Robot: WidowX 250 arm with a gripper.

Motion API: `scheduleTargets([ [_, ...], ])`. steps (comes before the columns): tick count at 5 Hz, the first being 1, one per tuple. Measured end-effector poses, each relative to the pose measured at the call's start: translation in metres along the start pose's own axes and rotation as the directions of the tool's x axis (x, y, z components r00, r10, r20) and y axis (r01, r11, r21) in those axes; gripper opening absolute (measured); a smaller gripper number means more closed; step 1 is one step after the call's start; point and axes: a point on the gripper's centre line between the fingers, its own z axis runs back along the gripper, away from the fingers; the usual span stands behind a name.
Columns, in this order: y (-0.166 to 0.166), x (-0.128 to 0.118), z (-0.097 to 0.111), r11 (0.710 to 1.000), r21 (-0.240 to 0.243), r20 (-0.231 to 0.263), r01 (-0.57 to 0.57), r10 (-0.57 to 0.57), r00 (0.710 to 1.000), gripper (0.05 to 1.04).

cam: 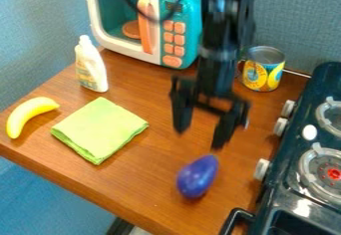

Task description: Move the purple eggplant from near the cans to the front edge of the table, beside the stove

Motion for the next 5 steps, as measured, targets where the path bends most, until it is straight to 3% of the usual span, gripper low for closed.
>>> scheduleTargets([
  [1,0.003,-0.003,0.028,1.000,0.011,0.068,-0.025,0.024,0.997,0.988],
  [2,0.013,-0.015,0.034,0.999,0.040,0.082,-0.012,0.009,0.997,0.988],
  [3,0.062,-0.035,0.006,0.999,0.007,0.071,-0.048,0.047,0.996,0.988],
  [4,0.100,-0.042,-0.002,0.999,-0.004,0.084,-0.032,0.032,0.996,0.989],
  [5,0.120,-0.038,0.003,1.000,0.001,0.151,0.000,0.000,0.989,0.989],
])
